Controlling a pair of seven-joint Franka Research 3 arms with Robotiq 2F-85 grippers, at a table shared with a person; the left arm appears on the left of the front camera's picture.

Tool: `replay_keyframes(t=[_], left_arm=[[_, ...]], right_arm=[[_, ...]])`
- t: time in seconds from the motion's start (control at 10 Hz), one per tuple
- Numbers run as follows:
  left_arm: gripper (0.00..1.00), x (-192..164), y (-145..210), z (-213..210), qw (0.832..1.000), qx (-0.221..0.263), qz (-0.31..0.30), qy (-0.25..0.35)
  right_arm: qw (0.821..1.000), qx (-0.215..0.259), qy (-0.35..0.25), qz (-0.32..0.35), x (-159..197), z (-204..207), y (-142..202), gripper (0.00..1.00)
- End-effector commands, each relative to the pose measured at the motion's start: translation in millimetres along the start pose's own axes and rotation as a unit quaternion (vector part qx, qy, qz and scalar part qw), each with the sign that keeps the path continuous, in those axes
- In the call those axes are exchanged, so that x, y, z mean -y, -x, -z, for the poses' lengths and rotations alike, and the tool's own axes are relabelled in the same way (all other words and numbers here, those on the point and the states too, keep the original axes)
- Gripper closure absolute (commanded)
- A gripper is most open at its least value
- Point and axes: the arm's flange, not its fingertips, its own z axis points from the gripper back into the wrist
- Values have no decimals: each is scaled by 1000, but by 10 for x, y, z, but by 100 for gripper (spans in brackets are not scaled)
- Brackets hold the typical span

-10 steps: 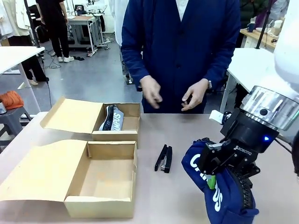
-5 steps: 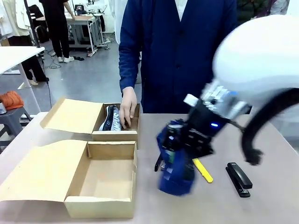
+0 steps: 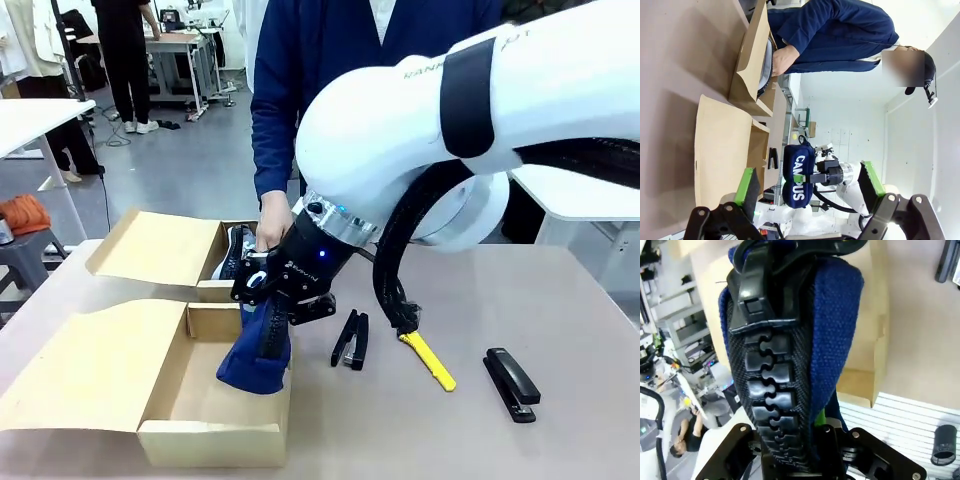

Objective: Place items inside the box.
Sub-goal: Pick up a Pencil pouch or Stapler and place it inside the Mailer Box closest to the robot.

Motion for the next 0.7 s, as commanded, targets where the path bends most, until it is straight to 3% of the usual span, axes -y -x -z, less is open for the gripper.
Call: replay_keyframes(t=[0.0, 0.3, 0.6], left_arm=[[0, 9, 24, 8, 1000, -1, 10, 7], [0, 9, 24, 8, 1000, -1, 10, 7], [0, 9, 24, 8, 1000, -1, 10, 7]], right_arm=[[988, 102, 41, 108, -45, -38, 66, 93], [986, 114, 71, 101, -450, 454, -48, 93], [987, 99, 101, 72, -511, 760, -128, 93]])
